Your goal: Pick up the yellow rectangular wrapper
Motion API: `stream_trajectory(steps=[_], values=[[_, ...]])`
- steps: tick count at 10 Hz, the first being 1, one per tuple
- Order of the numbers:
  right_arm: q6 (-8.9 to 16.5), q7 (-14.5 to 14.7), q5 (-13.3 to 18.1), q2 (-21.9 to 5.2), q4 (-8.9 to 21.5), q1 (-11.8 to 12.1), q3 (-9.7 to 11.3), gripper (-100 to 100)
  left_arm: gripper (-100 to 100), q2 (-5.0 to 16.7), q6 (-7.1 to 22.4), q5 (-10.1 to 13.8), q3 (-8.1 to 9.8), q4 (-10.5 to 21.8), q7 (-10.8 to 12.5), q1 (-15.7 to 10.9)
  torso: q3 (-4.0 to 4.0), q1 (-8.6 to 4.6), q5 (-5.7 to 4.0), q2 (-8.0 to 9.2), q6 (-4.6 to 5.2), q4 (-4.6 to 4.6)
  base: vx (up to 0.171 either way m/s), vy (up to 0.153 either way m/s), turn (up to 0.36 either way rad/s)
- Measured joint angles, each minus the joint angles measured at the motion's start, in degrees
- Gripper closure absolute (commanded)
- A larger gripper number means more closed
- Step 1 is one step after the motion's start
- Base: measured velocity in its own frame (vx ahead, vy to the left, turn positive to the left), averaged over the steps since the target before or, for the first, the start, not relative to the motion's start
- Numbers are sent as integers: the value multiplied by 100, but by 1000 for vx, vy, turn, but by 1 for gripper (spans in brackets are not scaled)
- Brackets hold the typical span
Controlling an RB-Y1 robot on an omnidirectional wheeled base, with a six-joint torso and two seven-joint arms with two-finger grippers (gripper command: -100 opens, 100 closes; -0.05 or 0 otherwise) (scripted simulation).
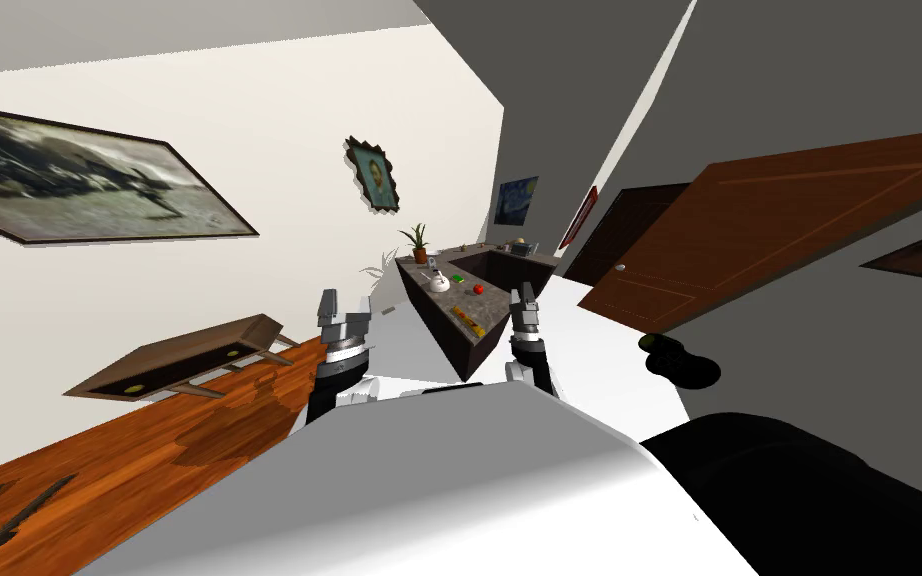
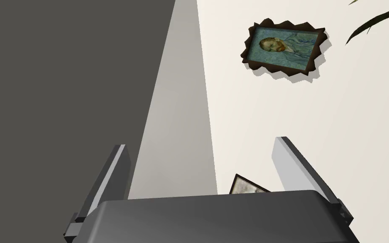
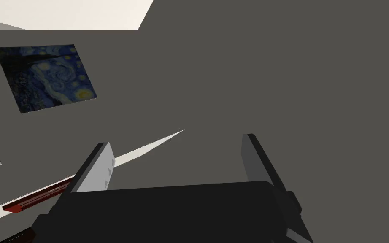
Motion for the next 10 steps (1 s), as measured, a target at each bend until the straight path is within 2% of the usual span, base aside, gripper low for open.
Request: stream_trajectory(steps=[4, 7, 8, 10], values=[[140, 24, -12, -617, 82, 291, -61, -100, 0, 0, 0, 0, -1, 0, 0, 0, 1, 16, 3, 3, 0, 0, -2, 49, 43], [323, 78, -6, -1068, 129, 749, -79, -100, 0, -1, 0, 0, -1, 0, 0, 0, 3, 20, 5, 6, 0, 1, -9, 65, 57], [455, 88, -24, -1254, 223, 856, -142, -100, 0, -1, 0, 0, -1, 0, 0, -1, 4, 26, 5, 7, -1, 1, -12, 62, 25], [554, 100, -55, -1504, 326, 1146, -214, -100, 0, -1, 0, 0, -1, 0, 0, 0, 5, 24, 5, 8, 0, 2, -13, 66, 40]])
